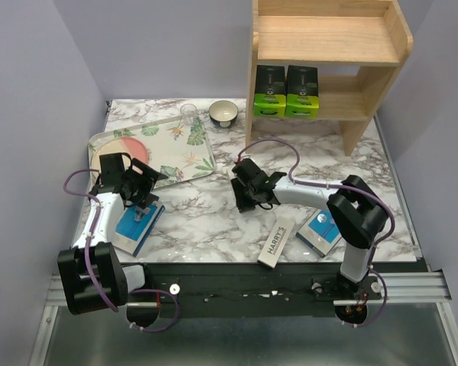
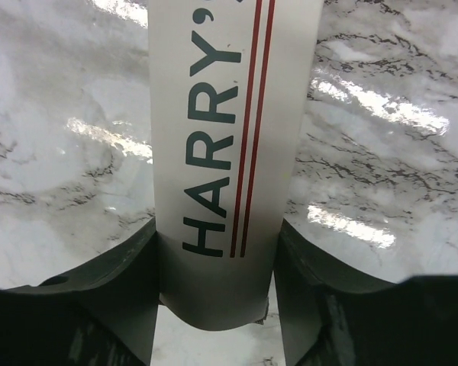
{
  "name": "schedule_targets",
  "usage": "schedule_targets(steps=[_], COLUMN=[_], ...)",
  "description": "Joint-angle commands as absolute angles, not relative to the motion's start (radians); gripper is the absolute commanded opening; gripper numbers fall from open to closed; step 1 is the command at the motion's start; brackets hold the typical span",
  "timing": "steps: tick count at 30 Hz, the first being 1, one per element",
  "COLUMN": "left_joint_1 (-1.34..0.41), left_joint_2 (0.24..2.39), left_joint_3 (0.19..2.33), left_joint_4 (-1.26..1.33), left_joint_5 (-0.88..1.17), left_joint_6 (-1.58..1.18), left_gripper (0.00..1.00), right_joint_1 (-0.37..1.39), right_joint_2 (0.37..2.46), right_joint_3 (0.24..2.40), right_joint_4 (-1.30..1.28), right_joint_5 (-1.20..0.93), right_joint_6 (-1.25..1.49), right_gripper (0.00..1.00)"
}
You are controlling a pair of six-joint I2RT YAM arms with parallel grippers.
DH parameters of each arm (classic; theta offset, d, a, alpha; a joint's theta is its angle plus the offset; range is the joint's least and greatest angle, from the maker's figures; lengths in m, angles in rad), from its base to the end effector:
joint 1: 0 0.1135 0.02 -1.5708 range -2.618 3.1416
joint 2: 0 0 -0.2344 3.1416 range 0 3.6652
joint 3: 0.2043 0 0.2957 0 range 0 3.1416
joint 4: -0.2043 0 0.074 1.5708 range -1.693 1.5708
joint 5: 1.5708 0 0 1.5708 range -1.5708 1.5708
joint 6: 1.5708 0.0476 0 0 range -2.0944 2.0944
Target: Place and organize the shaving razors onto the shelf
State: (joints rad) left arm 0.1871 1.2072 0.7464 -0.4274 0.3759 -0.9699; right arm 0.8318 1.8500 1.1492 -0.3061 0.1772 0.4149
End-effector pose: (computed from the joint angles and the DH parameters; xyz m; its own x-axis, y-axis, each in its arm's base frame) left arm 0.2953 0.0381 0.1658 -0.4760 -0.8710 -0.1217 -0.5980 0.4220 -0.6814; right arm 0.2818 0.2968 0.0958 -0.7887 -0.2764 -0.5492 -0.3783 0.9223 0.0791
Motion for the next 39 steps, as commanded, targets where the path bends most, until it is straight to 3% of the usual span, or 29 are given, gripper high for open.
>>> schedule_targets(steps=[1, 12, 19, 25, 39], left_joint_1=[0.193, 0.192, 0.175, 0.153, 0.107], left_joint_2=[1.219, 1.307, 1.388, 1.428, 1.436], left_joint_3=[0.795, 0.89, 0.994, 1.016, 1.005], left_joint_4=[-0.416, -0.423, -0.416, -0.394, -0.379], left_joint_5=[0.391, 0.377, 0.361, 0.351, 0.348], left_joint_6=[-0.971, -0.928, -0.902, -0.891, -0.879], left_gripper=[0.87, 0.87, 0.87, 0.87, 0.88], right_joint_1=[0.831, 0.787, 0.576, 0.373, 0.195], right_joint_2=[1.769, 1.265, 1.057, 1.055, 1.337], right_joint_3=[1.101, 1.095, 1.095, 1.121, 1.311], right_joint_4=[-0.249, -0.435, -0.587, -0.514, -0.377], right_joint_5=[0.213, 0.293, 0.388, 0.396, 0.324], right_joint_6=[0.263, 0.051, 0.049, -0.061, -0.126], right_gripper=[0.5, 0.49, 0.51, 0.53, 0.55])
